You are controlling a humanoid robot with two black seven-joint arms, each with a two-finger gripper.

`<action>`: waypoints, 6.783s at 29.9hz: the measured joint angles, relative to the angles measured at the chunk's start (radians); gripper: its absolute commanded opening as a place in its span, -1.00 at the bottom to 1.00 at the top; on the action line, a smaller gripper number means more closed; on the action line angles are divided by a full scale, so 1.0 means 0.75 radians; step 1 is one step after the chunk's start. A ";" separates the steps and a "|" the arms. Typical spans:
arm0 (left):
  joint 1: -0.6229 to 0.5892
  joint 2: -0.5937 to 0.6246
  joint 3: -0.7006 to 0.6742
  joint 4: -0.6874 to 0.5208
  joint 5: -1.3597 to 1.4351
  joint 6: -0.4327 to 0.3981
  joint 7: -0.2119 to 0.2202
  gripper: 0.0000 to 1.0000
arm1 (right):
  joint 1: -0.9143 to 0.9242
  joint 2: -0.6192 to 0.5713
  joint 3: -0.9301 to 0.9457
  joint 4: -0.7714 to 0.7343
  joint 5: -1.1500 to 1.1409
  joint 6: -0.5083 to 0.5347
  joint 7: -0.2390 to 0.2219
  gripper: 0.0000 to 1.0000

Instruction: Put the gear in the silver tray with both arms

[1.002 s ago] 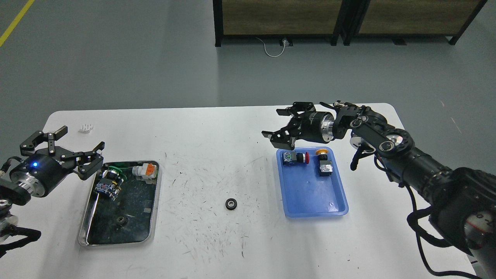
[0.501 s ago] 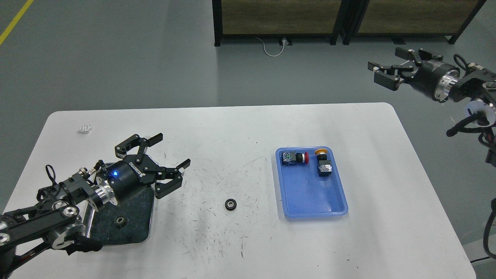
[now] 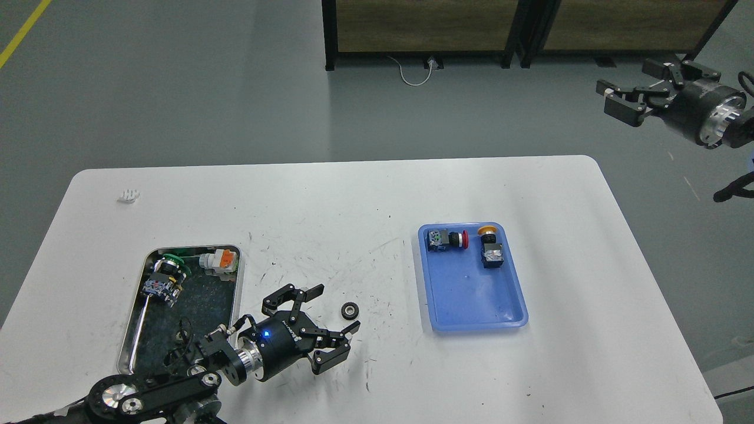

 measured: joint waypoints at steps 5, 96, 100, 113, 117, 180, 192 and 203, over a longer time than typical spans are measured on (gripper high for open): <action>0.013 -0.132 0.003 0.168 0.001 0.043 -0.017 0.97 | -0.006 0.006 -0.002 0.000 0.000 0.000 0.000 0.87; 0.052 0.500 -0.034 0.040 -0.091 -0.008 -0.089 -0.47 | -0.012 0.085 -0.009 -0.043 -0.012 0.000 0.006 0.89; 0.063 0.481 -0.040 0.058 -0.093 -0.007 -0.089 -0.35 | -0.013 0.086 -0.012 -0.043 -0.014 0.000 0.006 0.89; 0.063 0.451 -0.047 0.114 -0.173 -0.006 -0.089 0.45 | -0.010 0.104 -0.012 -0.053 -0.014 0.000 0.006 0.91; 0.060 0.451 -0.066 0.114 -0.178 -0.006 -0.092 0.55 | -0.008 0.104 -0.012 -0.059 -0.014 0.000 0.006 0.91; 0.093 0.478 -0.106 0.039 -0.224 0.062 -0.090 0.97 | -0.002 0.104 -0.005 -0.068 -0.012 0.000 0.012 0.95; 0.075 0.516 -0.195 -0.003 -0.228 0.050 -0.069 0.98 | 0.020 0.097 0.003 -0.070 -0.002 0.000 0.012 0.97; -0.090 0.657 -0.523 -0.021 -0.230 -0.056 0.209 0.97 | 0.063 0.092 0.052 -0.070 0.022 -0.023 -0.011 0.97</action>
